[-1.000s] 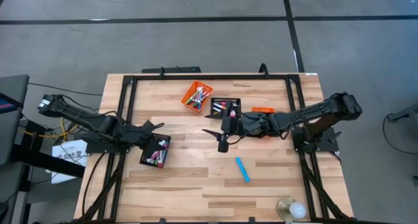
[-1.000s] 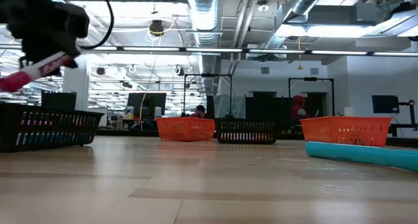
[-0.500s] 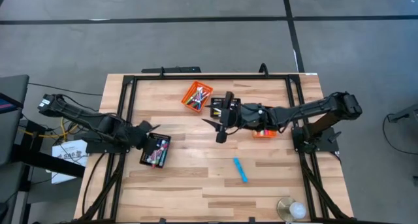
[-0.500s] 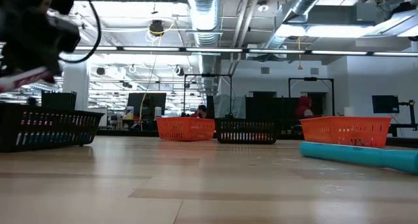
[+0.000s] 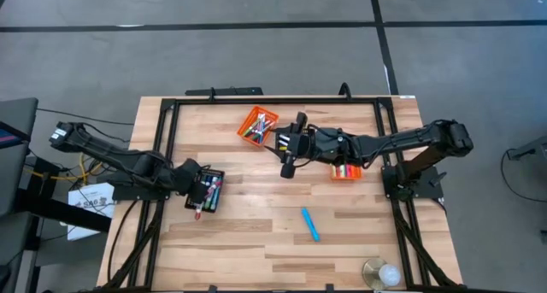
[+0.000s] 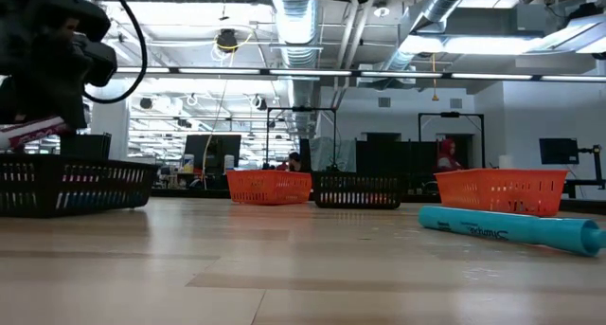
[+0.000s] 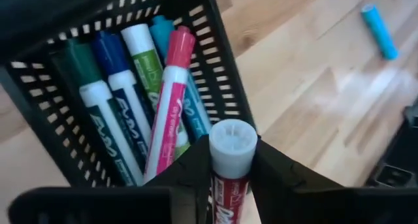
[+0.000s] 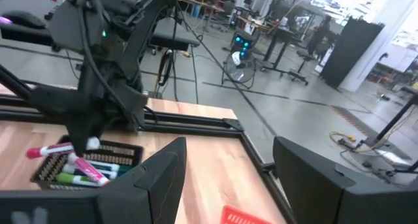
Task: Pick & Place Markers
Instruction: Put the red marker into the bottom black bin, then put the light blue highlighter into the right orange bin
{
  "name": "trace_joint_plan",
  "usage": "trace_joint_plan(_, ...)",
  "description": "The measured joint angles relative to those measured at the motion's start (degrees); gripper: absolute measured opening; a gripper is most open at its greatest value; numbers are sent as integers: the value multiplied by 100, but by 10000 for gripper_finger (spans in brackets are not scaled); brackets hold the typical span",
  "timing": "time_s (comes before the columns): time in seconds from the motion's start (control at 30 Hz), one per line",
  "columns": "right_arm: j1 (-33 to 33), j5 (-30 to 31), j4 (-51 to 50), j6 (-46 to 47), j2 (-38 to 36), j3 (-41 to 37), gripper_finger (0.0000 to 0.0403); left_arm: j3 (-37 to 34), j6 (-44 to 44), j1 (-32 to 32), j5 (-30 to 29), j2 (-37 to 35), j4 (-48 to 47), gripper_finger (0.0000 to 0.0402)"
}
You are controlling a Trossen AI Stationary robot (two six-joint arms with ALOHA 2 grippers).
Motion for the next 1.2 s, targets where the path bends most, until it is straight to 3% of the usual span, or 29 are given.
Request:
trace_joint_plan(0.23, 90, -7, -93, 198, 2, 0, 218, -2, 18, 2, 1, 162, -3, 106)
trace_joint_plan(0.8, 474, -17, -303, 202, 2, 0, 218, -2, 29, 2, -18, 159, 127, 107)
trace_joint_plan(1.0, 691, -17, -510, 205, 4, 0, 218, -2, 606, 0, -398, 159, 477, 108)
trace_joint_plan(1.2, 805, -17, -559, 633, 4, 0, 218, -2, 2131, 0, -1010, 159, 1963, 108)
